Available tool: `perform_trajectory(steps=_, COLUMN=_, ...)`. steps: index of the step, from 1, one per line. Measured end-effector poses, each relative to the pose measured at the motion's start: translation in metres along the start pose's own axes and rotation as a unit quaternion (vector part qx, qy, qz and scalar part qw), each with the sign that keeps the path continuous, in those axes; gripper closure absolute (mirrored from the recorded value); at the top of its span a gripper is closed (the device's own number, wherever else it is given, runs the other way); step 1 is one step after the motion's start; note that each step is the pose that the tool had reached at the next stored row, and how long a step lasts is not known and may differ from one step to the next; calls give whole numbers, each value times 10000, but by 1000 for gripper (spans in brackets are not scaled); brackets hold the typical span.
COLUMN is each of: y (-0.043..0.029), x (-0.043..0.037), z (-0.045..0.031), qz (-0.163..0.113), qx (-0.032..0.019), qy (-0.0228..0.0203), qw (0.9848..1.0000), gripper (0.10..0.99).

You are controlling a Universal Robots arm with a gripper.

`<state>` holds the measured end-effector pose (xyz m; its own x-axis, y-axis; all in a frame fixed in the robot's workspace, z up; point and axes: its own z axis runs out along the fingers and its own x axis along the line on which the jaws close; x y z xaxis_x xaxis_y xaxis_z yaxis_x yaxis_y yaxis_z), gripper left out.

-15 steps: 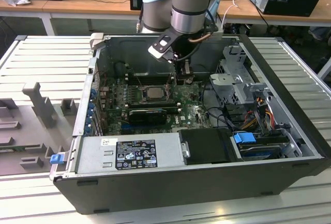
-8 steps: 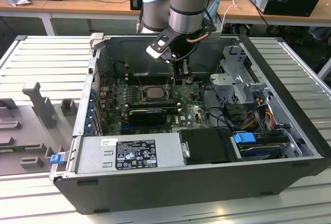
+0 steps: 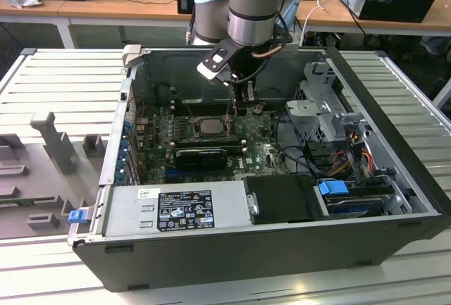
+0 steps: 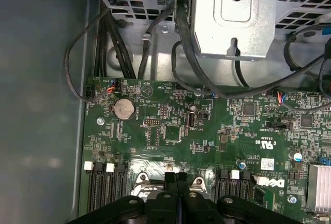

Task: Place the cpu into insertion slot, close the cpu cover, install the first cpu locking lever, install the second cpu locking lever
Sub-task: 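Close the cpu cover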

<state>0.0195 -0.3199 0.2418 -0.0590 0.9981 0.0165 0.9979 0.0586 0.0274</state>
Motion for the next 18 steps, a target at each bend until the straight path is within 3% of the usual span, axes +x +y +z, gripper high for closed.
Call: perform_trajectory(steps=18, y=-95, x=6, z=-2, qz=0, qx=0, qy=0, qw=10000, gripper=980)
